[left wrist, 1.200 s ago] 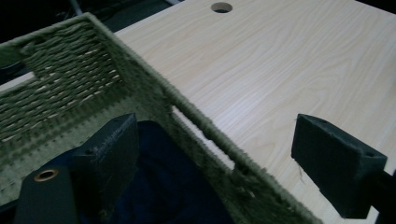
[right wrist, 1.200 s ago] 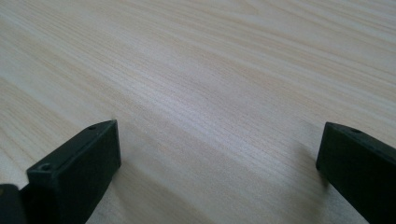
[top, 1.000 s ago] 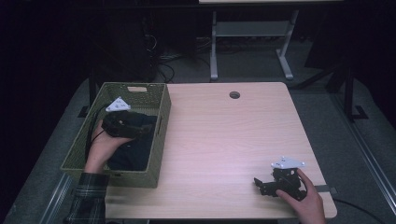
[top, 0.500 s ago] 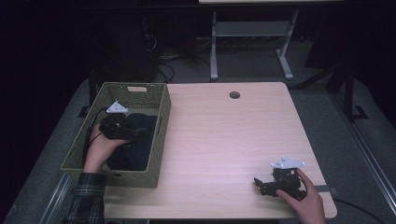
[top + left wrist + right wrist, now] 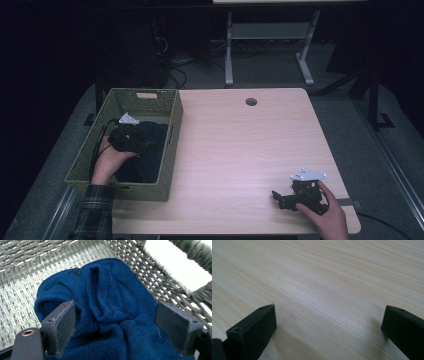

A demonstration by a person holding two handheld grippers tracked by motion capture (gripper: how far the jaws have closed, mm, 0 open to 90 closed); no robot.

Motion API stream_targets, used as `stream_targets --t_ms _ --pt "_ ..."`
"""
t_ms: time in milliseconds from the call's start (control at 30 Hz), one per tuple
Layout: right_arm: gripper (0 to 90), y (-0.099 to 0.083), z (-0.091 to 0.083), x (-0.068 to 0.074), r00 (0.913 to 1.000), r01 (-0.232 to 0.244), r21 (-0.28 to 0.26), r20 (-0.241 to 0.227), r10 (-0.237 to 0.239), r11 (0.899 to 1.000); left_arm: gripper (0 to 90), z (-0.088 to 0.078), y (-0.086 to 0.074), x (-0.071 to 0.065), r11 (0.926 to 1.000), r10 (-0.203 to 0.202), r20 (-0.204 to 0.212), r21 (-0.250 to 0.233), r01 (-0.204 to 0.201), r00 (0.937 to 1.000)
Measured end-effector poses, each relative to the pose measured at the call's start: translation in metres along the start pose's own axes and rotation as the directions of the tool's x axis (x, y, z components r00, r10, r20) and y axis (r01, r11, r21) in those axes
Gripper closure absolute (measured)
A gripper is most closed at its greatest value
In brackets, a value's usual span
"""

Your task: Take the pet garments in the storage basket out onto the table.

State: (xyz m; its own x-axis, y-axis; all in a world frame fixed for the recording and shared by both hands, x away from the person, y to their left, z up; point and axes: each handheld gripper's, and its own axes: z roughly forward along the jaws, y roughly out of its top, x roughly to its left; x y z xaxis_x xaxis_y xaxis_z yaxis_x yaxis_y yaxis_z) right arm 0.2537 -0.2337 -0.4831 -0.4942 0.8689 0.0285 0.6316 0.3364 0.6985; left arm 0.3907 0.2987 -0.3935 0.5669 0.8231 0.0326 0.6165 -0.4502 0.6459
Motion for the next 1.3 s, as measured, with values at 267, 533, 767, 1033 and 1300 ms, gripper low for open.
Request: stream_targets --t_ms 267,533,767,1033,1300 --pt "0.0 0.0 0.0 0.0 1.0 0.0 0.0 0.0 0.0 1.0 13.6 0.014 -0.005 0.0 0.9976 0.003 -0.012 0.069 -0.003 0.9999" --pt "0.0 0.0 0.0 0.0 1.0 0.0 0.0 0.0 0.0 1.0 13.3 0.024 -0.008 -0.001 0.9937 -0.01 -0.019 0.111 0.012 0.9998" --pt "0.0 0.0 0.0 0.0 1.0 0.0 0.0 0.0 0.0 1.0 12.8 0.037 -0.012 -0.004 0.9797 -0.004 -0.03 0.2 0.01 0.9995" --pt "0.0 0.0 0.0 0.0 1.0 0.0 0.0 0.0 0.0 1.0 13.3 0.041 -0.013 -0.008 0.9661 0.045 -0.029 0.256 -0.036 0.9986" --pt "0.0 0.0 0.0 0.0 1.0 0.0 0.0 0.0 0.0 1.0 46.5 0.038 -0.011 -0.009 0.959 0.015 -0.011 0.283 -0.011 0.9998"
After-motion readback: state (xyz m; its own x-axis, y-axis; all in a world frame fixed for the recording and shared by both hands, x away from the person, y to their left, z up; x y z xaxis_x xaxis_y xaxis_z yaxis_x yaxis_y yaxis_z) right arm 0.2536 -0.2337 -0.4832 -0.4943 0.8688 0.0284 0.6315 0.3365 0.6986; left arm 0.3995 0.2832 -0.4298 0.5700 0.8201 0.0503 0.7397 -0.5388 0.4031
